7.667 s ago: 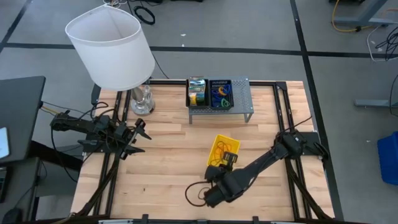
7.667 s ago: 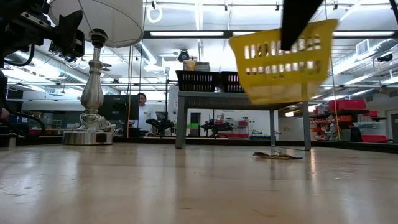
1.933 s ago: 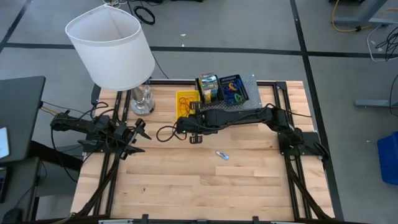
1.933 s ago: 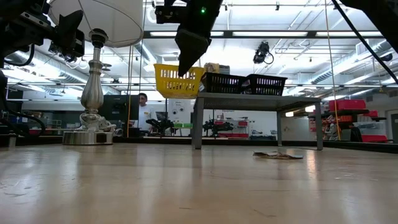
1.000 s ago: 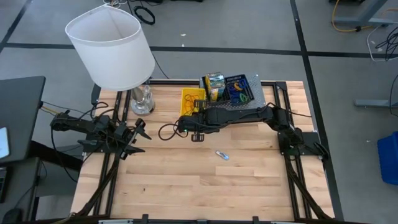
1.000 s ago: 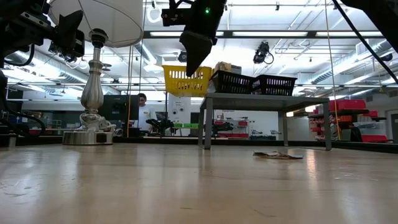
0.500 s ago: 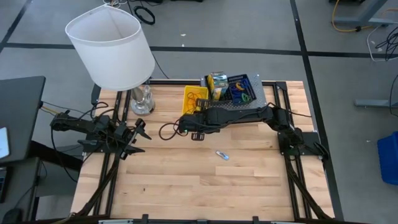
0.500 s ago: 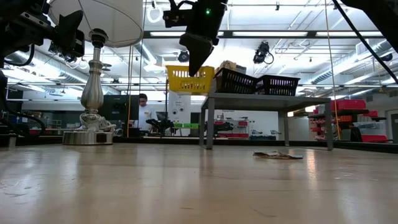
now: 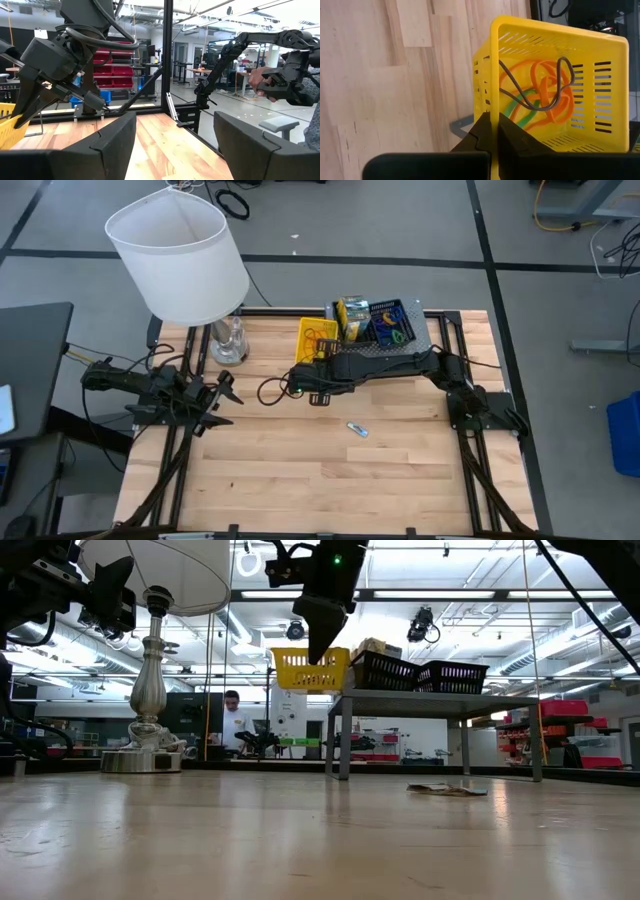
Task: Pick & Place Office Desk Supplies
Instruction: Put the yellow bin on the shelf
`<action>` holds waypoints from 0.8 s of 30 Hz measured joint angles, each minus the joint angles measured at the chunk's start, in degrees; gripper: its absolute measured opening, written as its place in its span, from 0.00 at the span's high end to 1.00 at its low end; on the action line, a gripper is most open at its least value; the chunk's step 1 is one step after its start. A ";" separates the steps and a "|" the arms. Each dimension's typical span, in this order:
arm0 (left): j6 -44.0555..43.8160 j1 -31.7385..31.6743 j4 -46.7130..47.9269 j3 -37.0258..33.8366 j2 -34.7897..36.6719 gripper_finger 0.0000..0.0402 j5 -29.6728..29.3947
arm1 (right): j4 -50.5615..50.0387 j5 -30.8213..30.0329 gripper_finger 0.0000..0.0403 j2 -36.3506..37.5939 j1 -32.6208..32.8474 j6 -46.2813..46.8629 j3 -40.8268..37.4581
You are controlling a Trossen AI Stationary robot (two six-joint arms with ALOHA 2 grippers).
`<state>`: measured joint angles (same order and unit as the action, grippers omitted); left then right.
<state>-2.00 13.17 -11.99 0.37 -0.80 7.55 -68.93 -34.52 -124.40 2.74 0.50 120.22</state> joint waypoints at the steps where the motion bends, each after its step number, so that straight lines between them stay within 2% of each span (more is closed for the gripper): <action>1: 0.00 -0.01 -0.02 0.00 0.02 0.33 0.02 | -0.29 0.00 0.99 0.00 0.00 0.14 0.00; 24: 0.00 -0.02 -0.02 0.01 0.00 0.33 0.00 | -5.04 -1.42 0.99 0.00 -0.11 2.71 -0.07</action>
<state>-2.00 13.15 -12.01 0.38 -0.80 7.55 -73.97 -35.94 -124.40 2.63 3.21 120.16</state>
